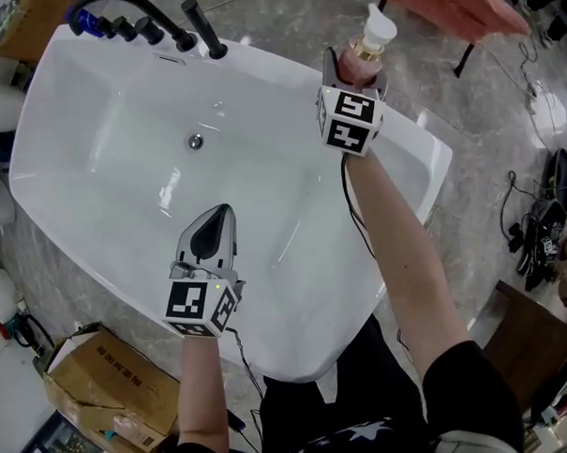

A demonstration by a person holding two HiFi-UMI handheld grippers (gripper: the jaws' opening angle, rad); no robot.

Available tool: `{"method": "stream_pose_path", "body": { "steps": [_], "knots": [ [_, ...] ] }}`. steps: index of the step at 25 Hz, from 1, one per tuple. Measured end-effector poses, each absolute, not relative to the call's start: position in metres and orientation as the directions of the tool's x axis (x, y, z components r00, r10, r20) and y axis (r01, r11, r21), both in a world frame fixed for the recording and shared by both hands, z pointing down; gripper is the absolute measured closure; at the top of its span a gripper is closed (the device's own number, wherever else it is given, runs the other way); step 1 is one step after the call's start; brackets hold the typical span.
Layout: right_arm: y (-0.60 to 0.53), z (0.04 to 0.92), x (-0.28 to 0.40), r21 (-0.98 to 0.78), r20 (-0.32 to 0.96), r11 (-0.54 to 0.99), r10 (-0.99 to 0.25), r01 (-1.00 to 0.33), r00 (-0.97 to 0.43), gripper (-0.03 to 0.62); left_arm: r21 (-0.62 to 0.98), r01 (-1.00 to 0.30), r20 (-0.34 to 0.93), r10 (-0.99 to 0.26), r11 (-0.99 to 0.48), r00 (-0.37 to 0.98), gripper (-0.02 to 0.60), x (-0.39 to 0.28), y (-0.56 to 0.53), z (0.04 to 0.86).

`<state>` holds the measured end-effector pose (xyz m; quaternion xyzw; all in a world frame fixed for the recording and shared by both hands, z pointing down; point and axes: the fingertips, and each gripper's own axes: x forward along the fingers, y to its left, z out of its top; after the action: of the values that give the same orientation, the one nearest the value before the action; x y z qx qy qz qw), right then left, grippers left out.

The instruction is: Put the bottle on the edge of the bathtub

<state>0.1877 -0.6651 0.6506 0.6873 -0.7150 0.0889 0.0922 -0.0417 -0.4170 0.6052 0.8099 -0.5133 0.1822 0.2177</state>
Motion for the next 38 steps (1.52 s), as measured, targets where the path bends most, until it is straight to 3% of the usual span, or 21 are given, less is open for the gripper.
{"method": "stream_pose_path", "body": {
  "steps": [7,18,38],
  "knots": [
    [-0.662,0.65,0.176,0.038,0.254,0.003,-0.967,-0.999,0.007,0.375,0.176,-0.905,0.514,-0.747,-0.388,0.421,0.566,-0.034,-0.412,0.606],
    [-0.651,0.651,0.173,0.028,0.281,0.085,-0.957,-0.996,-0.074,0.354,0.173,-0.913,0.504,-0.763,-0.371,0.405,0.566,-0.039,-0.403,0.597],
    [-0.52,0.594,0.168,0.087,0.333,0.105,-0.94,-0.991,-0.071,0.339,0.192,-0.888,0.444,-0.771,-0.417,0.458,0.566,-0.057,-0.317,0.534]
  ]
}}
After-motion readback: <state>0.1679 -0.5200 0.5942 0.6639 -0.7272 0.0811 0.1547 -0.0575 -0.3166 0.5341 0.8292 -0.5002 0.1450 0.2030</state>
